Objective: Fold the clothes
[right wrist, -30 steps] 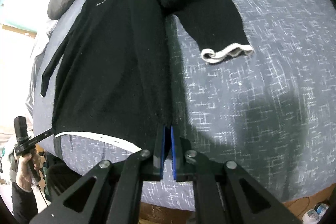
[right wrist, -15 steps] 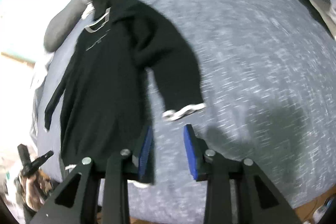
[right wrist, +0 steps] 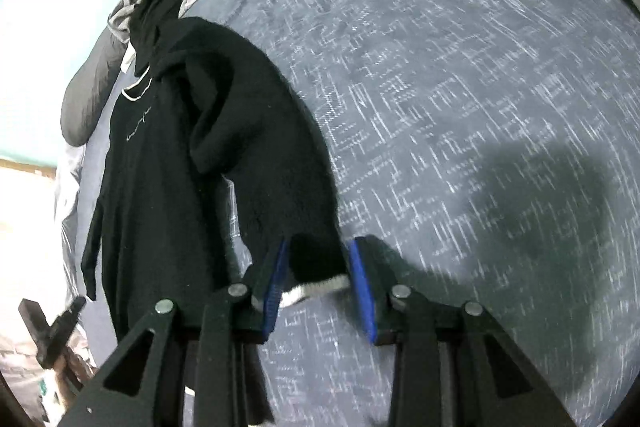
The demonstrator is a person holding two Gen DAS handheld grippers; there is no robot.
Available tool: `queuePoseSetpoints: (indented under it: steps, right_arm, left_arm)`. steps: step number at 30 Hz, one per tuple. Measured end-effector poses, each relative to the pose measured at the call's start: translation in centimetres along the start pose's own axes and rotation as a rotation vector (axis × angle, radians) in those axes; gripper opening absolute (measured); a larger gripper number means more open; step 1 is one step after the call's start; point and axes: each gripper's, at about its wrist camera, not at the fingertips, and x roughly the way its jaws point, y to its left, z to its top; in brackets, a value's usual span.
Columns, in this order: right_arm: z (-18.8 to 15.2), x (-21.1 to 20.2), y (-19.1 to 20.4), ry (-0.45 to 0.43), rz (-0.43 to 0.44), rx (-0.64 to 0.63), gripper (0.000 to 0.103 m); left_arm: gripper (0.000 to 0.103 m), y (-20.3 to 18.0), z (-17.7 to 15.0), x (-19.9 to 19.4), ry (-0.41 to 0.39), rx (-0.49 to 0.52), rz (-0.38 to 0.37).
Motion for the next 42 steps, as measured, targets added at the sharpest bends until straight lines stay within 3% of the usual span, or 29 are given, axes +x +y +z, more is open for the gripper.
queuePoseSetpoints:
  steps: [4, 6, 8, 18, 20, 26, 30, 33, 35, 37, 42]
  right_arm:
    - [0.0, 0.5, 0.7, 0.004, -0.018, -0.056, 0.031]
    - [0.1, 0.5, 1.1, 0.0, -0.029, -0.09, 0.012]
    - [0.3, 0.2, 1.5, -0.005, -0.036, -0.119, 0.009]
    - [5.7, -8.2, 1.6, -0.234, -0.106, -0.249, 0.008]
    - [6.3, -8.6, 1.3, -0.244, -0.124, -0.271, 0.008]
    - [5.1, -3.9, -0.8, -0.089, -0.165, -0.248, 0.008]
    - [4.1, -2.1, -2.6, -0.038, -0.137, -0.172, 0.009]
    - [3.8, -2.9, -3.0, -0.067, -0.102, -0.144, 0.013]
    - [3.8, -4.2, -3.1, -0.117, -0.098, -0.128, 0.025]
    - [3.9, -5.3, -3.3, -0.16, -0.064, -0.104, 0.028]
    - [3.7, -5.4, -2.3, -0.149, -0.06, -0.126, 0.033]
  left_arm:
    - [0.016, -0.9, 0.4, 1.6, -0.016, -0.018, -0.035]
    - [0.016, -1.3, 0.4, 2.3, -0.028, -0.029, -0.049]
    - [0.016, -1.5, 0.4, 2.9, -0.032, -0.041, -0.063]
    - [0.016, -1.0, -1.3, 5.1, -0.027, -0.068, -0.079]
    - [0.016, -0.7, -1.7, 5.4, -0.021, -0.075, -0.073]
    - [0.016, 0.4, -2.0, 5.4, -0.026, -0.093, -0.059]
    - [0.016, 1.1, -2.2, 5.1, -0.032, -0.103, -0.051]
    - [0.016, 1.7, -2.5, 5.1, -0.033, -0.109, -0.044]
    - [0.016, 1.9, -2.7, 5.2, -0.03, -0.114, -0.043]
    - [0.016, 2.0, -2.8, 5.2, -0.03, -0.113, -0.039]
    - [0.016, 2.1, -3.1, 5.0, -0.037, -0.107, -0.035]
